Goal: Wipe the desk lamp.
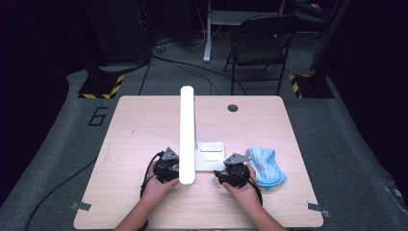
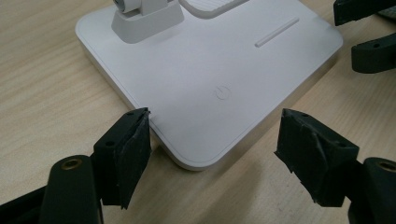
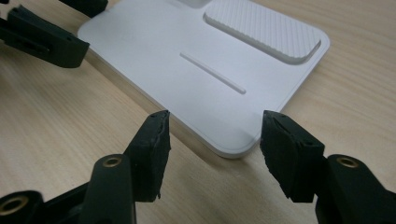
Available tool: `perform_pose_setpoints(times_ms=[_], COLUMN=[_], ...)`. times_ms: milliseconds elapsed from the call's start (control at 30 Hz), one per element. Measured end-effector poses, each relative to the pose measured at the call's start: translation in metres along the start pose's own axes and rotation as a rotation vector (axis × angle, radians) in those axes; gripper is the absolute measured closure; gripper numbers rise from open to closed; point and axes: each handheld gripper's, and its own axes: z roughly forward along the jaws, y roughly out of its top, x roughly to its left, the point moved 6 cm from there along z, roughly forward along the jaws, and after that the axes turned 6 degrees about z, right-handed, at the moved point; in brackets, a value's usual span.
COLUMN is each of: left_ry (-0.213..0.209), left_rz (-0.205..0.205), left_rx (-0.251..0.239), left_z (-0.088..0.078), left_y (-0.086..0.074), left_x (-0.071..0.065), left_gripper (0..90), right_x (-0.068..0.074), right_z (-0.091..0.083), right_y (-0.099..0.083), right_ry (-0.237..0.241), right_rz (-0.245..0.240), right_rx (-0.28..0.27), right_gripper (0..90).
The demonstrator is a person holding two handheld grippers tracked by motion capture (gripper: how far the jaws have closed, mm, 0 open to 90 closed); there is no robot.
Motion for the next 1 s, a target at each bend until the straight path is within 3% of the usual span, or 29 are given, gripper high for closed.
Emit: perform_pose_setpoints(times_ms=[267,467,533,600,667,700,867,900,1000], left_ry=[0.003,0.026,0.030,0.024,0.039,0.034,0.053,0.042,0.046], left_rz=[-0.017,-0.056,-0.047,-0.105,-0.098,-0.123,-0.081,-0.103,-0.097], left_rx=[-0.031,-0.057,-0.050,-0.071,-0.077,-0.081,-0.071,-0.067,-0.058], left_z=[-0.011,-0.027,-0.029,-0.032,-0.036,-0.038,-0.046,-0.046,-0.048], left_y=[0.005,0.006,0.005,0.005,0.004,0.003,-0.003,-0.004,-0.009], left_x=[0.001,0.011,0.013,0.012,0.015,0.014,0.014,0.012,0.012], left_gripper=[25.8,26.7,27.2,27.7,27.9,27.9,27.9,27.9,28.1], right_x=[0.004,-0.007,-0.013,-0.016,-0.026,-0.026,-0.037,-0.037,-0.043], right_z=[-0.032,-0.053,-0.059,-0.061,-0.067,-0.067,-0.076,-0.076,-0.079], right_y=[0.008,0.008,0.007,0.006,0.003,0.003,-0.002,-0.002,-0.005], right_ry=[0.078,0.067,0.055,0.053,0.056,0.056,0.059,0.059,0.038], right_rz=[-0.003,0.010,0.016,0.021,0.054,0.054,0.087,0.087,0.074], right_rx=[-0.061,-0.108,-0.121,-0.127,-0.142,-0.142,-0.159,-0.159,-0.161], right_gripper=[39.0,38.6,38.6,38.6,38.5,38.5,38.5,38.5,38.5])
